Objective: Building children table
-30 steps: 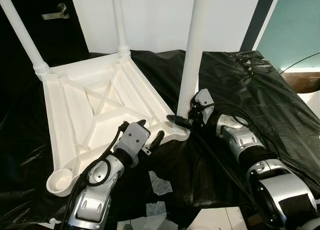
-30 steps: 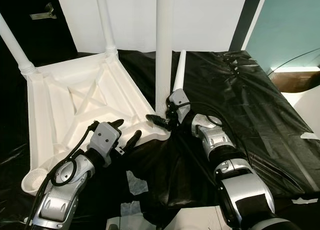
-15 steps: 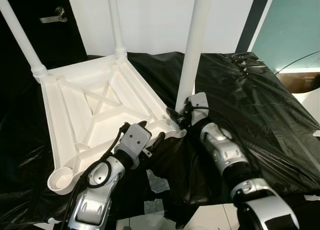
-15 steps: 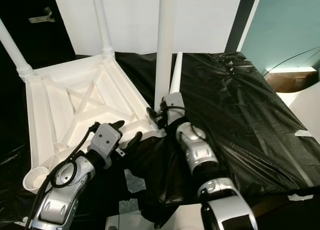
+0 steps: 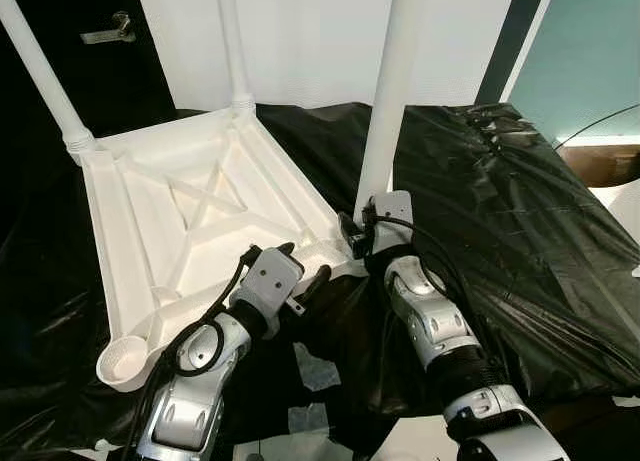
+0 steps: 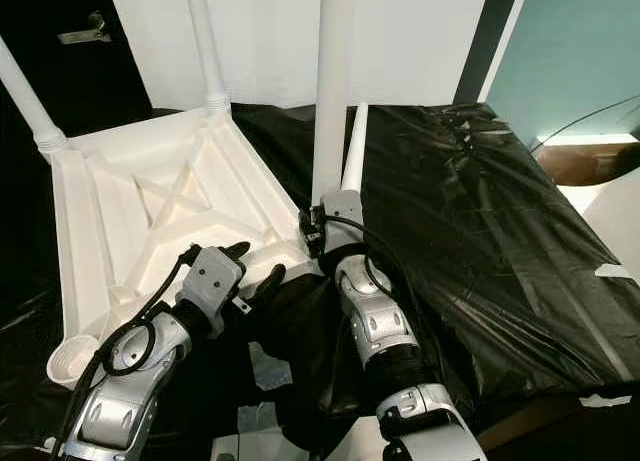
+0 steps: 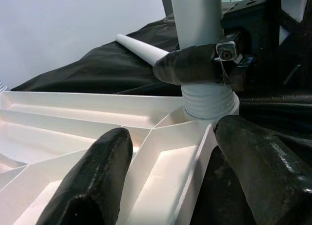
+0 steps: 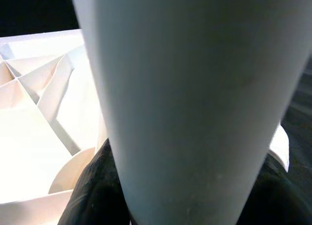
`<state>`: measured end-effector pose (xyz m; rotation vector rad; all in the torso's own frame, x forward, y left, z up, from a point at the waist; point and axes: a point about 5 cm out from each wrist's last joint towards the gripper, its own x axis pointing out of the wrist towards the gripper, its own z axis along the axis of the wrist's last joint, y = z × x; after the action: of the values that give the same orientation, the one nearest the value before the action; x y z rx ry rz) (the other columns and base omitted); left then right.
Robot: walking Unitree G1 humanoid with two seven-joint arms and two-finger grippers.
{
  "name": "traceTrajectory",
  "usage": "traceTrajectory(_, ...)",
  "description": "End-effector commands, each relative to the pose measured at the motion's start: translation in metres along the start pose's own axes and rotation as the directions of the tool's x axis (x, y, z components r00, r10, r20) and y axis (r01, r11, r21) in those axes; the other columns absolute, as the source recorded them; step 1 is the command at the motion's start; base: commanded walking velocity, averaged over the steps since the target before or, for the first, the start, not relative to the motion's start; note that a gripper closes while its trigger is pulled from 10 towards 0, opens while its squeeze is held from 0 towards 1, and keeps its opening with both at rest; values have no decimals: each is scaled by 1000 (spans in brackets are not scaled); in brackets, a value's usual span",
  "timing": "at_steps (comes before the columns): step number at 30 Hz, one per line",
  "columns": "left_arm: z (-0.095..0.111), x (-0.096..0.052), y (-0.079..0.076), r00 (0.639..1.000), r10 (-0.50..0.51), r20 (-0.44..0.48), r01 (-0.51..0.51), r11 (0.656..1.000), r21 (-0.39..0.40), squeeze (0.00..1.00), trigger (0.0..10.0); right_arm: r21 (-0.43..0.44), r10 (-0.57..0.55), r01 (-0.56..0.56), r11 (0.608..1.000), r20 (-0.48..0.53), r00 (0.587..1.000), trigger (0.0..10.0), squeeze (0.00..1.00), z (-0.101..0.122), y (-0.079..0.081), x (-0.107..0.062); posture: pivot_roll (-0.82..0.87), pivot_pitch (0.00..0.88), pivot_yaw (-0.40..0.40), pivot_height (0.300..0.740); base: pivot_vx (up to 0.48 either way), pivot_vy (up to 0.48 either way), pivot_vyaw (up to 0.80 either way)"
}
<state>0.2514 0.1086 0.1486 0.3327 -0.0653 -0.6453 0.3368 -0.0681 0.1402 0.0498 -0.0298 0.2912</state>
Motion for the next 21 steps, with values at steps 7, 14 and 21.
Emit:
traceTrajectory(7,1,1,0,1000,29,-4,-29,1000,1,0,10000,32,-31,34,999,-70,997,10000,1000,-14,-7,-7,141,4,-22,740,0,0,0)
traceTrajectory(14,2,0,0,1000,20,-2,-20,1000,-1,0,10000,32,127,-127,991,-15,992,10000,1000,-6,-19,-12,136,7,-18,740,0,0,0)
traceTrajectory(21,1,-1,2,1000,20,-5,-20,1000,-1,0,10000,-13,315,-314,949,9,949,10000,1000,3,-35,-13,130,15,-14,740,0,0,0)
